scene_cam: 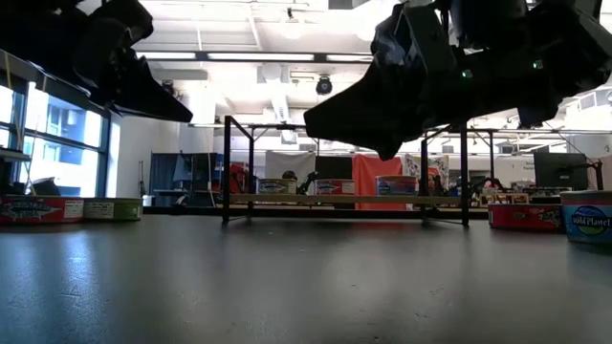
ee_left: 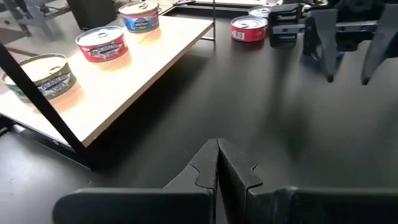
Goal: Stack canned seafood by type on shelf
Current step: Align the red tuna can with the other red tuna can on the shelf
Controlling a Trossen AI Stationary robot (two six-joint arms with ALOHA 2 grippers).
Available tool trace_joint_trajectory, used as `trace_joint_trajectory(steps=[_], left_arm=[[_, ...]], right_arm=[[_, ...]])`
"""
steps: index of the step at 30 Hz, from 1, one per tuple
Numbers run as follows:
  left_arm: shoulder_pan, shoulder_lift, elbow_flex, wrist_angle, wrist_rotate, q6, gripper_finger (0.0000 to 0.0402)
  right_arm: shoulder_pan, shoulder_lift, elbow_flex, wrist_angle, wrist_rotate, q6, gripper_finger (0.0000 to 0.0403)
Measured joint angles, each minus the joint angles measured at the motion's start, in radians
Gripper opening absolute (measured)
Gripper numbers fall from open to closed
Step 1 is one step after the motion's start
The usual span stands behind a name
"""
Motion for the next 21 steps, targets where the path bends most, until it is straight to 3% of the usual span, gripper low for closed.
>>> trace_joint_trajectory(steps=[13, 21], left_arm=[[0.076, 0.0, 0.0, 0.06, 0.0, 0.17, 0.0001], [0.065, -0.007, 0.002, -0.013, 0.042, 0.257, 0.0001]], right_arm=[[0.0, 0.0, 0.004, -0.011, 0.033, 0.18, 0.0114], [-0.003, 0.0, 0.101, -0.117, 0.033, 0.128, 0.0131]])
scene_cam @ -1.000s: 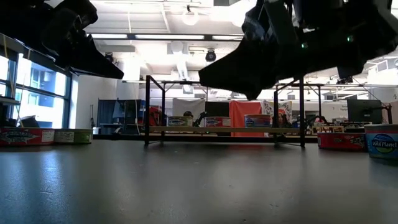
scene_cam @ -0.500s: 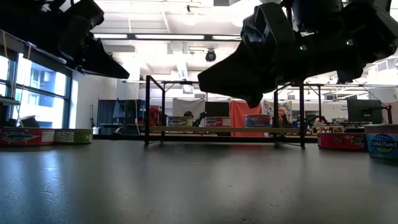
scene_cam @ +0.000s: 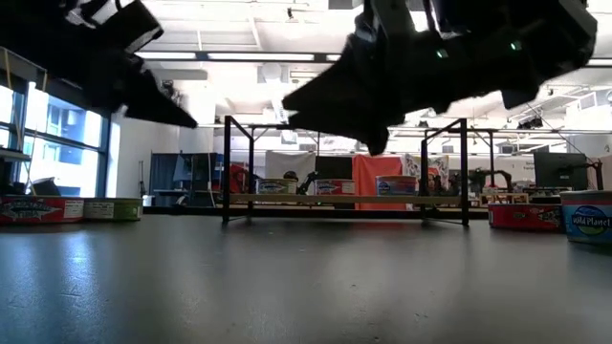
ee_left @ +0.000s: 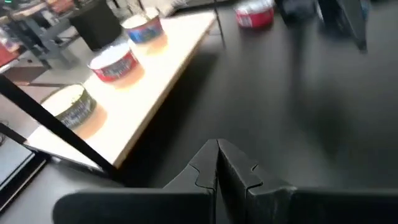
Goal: Stack canned seafood by type on shelf
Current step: Align the red tuna can with the other red tuna can on the shelf
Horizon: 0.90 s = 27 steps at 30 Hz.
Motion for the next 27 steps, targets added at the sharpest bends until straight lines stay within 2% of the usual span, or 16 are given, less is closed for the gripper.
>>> trace_joint_trajectory(steps=[3, 6, 9, 13, 17, 19, 22, 27], left_arm=[[-0.039, -0.026, 0.048, -0.198, 0.001, -0.1, 0.0001], [-0.081, -0.047, 0.119, -0.533, 0.002, -0.277, 0.0001], [-0.108, -0.055, 0.173, -0.809, 0.008, -0.508, 0.0001], [-0.099, -0.053, 0.174, -1.013, 0.023, -0.884, 0.0004], [-0.067, -0.049, 0.134, -1.105, 0.078, -1.038, 0.0038], [-0.045, -0.049, 0.115, -1.089, 0.122, -1.067, 0.0066], [-0.017, -0.049, 0.074, -1.059, 0.18, -1.074, 0.0117], [0.018, -0.048, 0.008, -1.002, 0.192, -1.005, 0.0191]], right_arm=[[0.004, 0.0, 0.039, -0.063, -0.001, -0.021, 0.0139], [0.011, 0.0, 0.066, -0.116, -0.002, -0.027, 0.0141], [0.012, 0.0, 0.07, -0.131, -0.003, -0.023, 0.0141], [0.011, 0.0, 0.07, -0.131, 0.004, -0.021, 0.0141], [0.011, 0.0, 0.07, -0.131, 0.024, -0.027, 0.0141], [0.011, 0.0, 0.07, -0.131, 0.024, -0.027, 0.0141], [0.01, 0.0, 0.07, -0.137, 0.024, -0.03, 0.0141], [0.01, 0.0, 0.07, -0.139, 0.025, -0.064, 0.0141]])
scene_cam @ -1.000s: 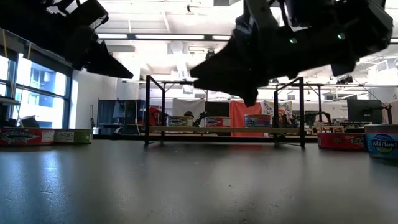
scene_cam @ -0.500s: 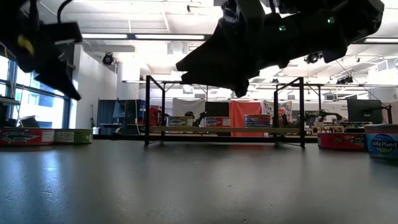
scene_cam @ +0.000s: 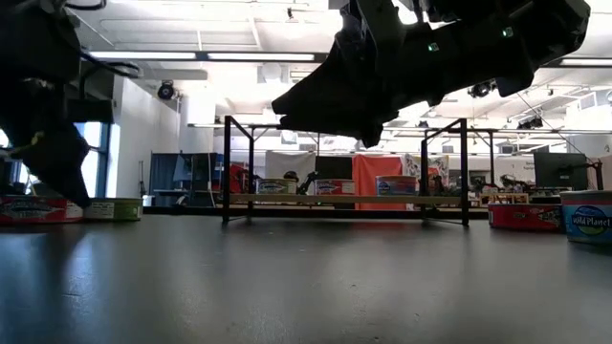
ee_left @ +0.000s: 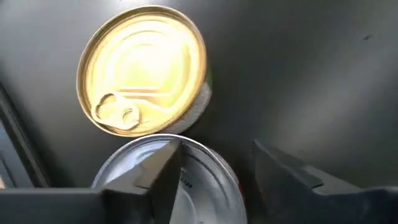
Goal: Stack canned seafood by type on shelf
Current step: Align the red tuna can with the other red tuna can on the shelf
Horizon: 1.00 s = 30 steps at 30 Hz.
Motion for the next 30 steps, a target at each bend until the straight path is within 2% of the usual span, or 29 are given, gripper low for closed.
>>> trace_joint_trajectory(steps=[3, 6, 11, 13, 15, 19, 22, 24, 26, 30], left_arm=[[0.018, -0.001, -0.016, 0.008, 0.003, 0.008, 0.0204], [0.021, -0.002, -0.015, 0.035, 0.019, 0.033, 0.0196], [0.002, -0.003, -0.015, 0.296, 0.084, 0.102, 0.0166], [-0.007, 0.0, -0.019, 0.453, 0.123, 0.162, 0.0157], [-0.016, 0.016, -0.022, 0.639, 0.144, 0.267, 0.0151], [-0.027, 0.08, -0.018, 1.041, 0.163, 0.588, 0.0145], [-0.051, 0.127, -0.019, 1.215, 0.253, 0.854, 0.0145], [-0.081, 0.142, -0.019, 1.217, 0.297, 1.01, 0.0145], [-0.116, 0.149, -0.019, 1.167, 0.299, 1.107, 0.0145], [-0.186, 0.149, -0.019, 1.04, 0.229, 1.198, 0.0145]], right_arm=[[0.0, 0.0, 0.0, 0.0, 0.0, -0.001, 0.0141], [0.0, 0.0, 0.0, 0.0, 0.0, -0.001, 0.0141], [0.0, 0.0, 0.0, 0.0, 0.0, 0.011, 0.0141], [0.0, 0.0, 0.0, 0.0, 0.0, 0.014, 0.0141], [0.0, 0.0, 0.0, 0.0, 0.0, 0.014, 0.0141], [0.0, 0.0, 0.0, 0.0, 0.0, 0.014, 0.0141], [0.0, 0.0, 0.0, -0.003, 0.0, 0.014, 0.0141], [0.0, 0.0, 0.0, -0.009, 0.0, 0.014, 0.0141], [0.001, 0.0, 0.0, -0.015, 0.0, 0.016, 0.0141], [0.001, 0.0, 0.0, -0.032, 0.0, 0.019, 0.0141]])
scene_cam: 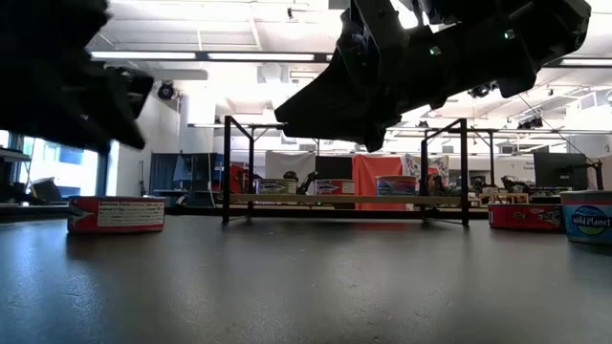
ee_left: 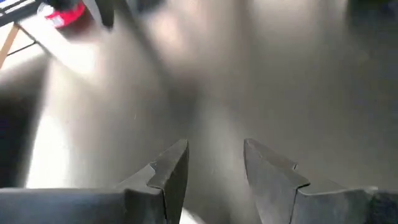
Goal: Stack canned seafood by type on shelf
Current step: Align the red tuna can with the other red tuna can on the shelf
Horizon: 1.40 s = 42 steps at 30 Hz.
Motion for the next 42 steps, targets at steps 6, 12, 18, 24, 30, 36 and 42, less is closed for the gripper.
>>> trace_joint_trajectory(steps=[6, 12, 18, 24, 30, 36, 42], left_arm=[[-0.056, 0.0, 0.0, -0.177, -0.107, -0.015, 0.0165], [-0.055, 0.06, 0.006, -0.243, -0.105, 0.028, 0.0174], [-0.019, 0.168, 0.013, -0.128, -0.086, 0.054, 0.0131], [0.049, 0.2, 0.004, -0.005, -0.07, 0.048, 0.0055], [0.068, 0.137, 0.015, -0.038, -0.096, -0.032, 0.0025], [0.037, 0.039, 0.105, -0.278, -0.086, -0.046, 0.0044], [0.042, 0.005, 0.132, -0.575, -0.078, -0.044, 0.0092]], right_arm=[[0.0, 0.0, 0.0, 0.002, 0.0, 0.0, 0.0141], [0.0, 0.0, 0.0, 0.003, 0.0, 0.0, 0.0141], [0.002, 0.0, 0.0, 0.001, 0.0, 0.0, 0.0141], [0.033, 0.0, 0.0, 0.003, -0.007, -0.003, 0.0141], [0.058, 0.0, 0.0, 0.003, -0.007, 0.0, 0.0141], [0.059, -0.001, 0.0, -0.005, -0.007, 0.0, 0.0141], [0.057, -0.001, 0.0, -0.005, -0.007, -0.001, 0.0141]])
